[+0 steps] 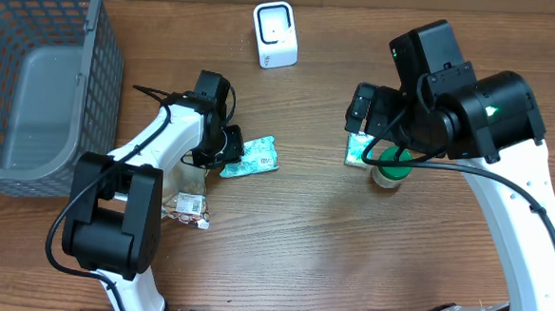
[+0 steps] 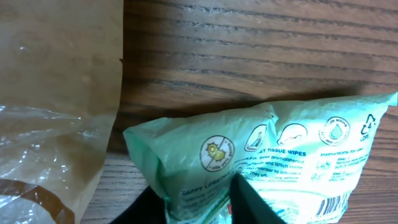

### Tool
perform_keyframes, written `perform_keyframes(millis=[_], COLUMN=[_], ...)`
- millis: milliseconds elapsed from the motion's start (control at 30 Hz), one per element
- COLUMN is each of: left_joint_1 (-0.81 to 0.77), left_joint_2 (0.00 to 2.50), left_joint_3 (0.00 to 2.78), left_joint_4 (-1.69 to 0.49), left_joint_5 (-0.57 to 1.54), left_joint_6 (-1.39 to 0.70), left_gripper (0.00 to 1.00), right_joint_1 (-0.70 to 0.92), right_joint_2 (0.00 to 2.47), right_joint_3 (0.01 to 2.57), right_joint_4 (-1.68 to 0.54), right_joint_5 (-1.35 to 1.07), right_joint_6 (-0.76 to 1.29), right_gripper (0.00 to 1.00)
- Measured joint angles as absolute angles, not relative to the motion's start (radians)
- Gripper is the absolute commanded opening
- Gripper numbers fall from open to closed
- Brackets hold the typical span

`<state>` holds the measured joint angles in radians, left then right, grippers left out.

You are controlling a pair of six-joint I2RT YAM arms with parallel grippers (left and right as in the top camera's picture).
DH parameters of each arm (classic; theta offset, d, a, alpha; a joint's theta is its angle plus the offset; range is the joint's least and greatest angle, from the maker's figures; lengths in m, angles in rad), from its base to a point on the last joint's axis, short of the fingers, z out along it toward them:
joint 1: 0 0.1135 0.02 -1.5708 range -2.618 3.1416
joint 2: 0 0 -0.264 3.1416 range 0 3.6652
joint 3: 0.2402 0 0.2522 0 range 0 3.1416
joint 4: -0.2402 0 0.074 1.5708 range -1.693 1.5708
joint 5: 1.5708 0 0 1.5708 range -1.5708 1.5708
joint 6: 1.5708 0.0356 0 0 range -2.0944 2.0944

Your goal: Scan the item barcode

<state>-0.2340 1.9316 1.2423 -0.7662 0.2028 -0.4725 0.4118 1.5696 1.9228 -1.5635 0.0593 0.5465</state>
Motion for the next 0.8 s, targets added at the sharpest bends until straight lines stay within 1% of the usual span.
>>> perform_keyframes(millis=[100, 133, 167, 467, 800], left_joint_1=[-0.234, -0.234, -0.234, -0.233, -0.226], left_joint_2=[1.930, 1.928, 1.926, 1.924, 1.924], left_joint_3=[1.242, 1.242, 1.242, 1.242, 1.246], left_joint_4=[-0.773, -0.776, -0.780, -0.788, -0.813], left_joint_5=[0.204, 0.204, 0.205, 0.214, 0.274], left_joint_6=[-0.472, -0.472, -0.472, -0.472, -0.464], left_gripper=[0.11, 0.06, 0.04, 0.04, 0.04], right_joint_1=[0.412, 0.412, 0.412, 0.412, 0.412], right_joint_2=[1.570, 1.570, 1.570, 1.570, 1.570], right_joint_3=[1.923, 1.923, 1.923, 1.923, 1.923], right_joint_4=[-1.563, -1.563, -1.563, -1.563, -1.563], right_joint_5=[0.059, 0.059, 0.059, 0.059, 0.059], right_joint_6=[0.546, 0.546, 0.547, 0.546, 0.546], right_gripper=[1.00, 1.00, 1.00, 1.00, 1.00])
